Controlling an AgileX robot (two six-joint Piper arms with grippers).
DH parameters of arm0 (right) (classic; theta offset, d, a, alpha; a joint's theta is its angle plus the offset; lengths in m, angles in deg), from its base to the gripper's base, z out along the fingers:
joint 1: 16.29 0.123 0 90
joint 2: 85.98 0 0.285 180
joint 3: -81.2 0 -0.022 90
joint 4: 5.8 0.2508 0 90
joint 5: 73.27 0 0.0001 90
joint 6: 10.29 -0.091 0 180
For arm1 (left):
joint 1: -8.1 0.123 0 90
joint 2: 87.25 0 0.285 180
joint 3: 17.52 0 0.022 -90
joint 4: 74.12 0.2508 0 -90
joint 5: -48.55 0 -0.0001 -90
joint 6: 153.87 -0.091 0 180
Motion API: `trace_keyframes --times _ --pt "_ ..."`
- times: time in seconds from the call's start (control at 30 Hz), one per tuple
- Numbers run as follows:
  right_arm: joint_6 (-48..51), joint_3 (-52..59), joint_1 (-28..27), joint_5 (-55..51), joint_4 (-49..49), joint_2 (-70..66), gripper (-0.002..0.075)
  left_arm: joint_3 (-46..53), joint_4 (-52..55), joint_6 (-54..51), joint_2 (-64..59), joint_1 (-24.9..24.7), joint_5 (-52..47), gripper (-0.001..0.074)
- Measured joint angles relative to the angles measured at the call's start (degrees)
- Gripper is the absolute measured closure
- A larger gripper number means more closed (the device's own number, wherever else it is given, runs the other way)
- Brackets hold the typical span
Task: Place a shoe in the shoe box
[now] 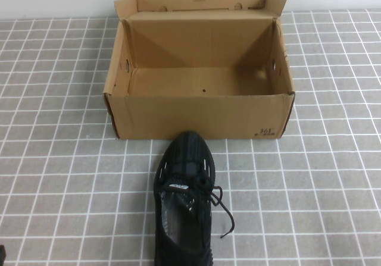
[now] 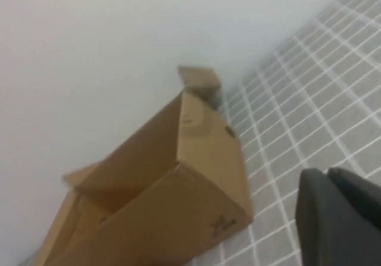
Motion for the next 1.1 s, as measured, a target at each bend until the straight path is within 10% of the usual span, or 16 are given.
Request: trace_keyframes --times 0.43,0.73,1.1 --pt "0.0 -29.7 0.0 -46.8 -16.5 -28.4 0.0742 0.0 0.0 0.0 0.0 0.0 0.0 0.0735" --pt "2.6 -44.0 1.0 -53.6 -22.5 -51.1 0.0742 0.0 0.0 0.0 0.0 0.0 0.0 0.0735" --pt "-9.3 -60.6 29.3 -51.9 -34.9 -72.3 0.0742 0.0 0.0 0.0 0.0 0.0 0.0 0.0735"
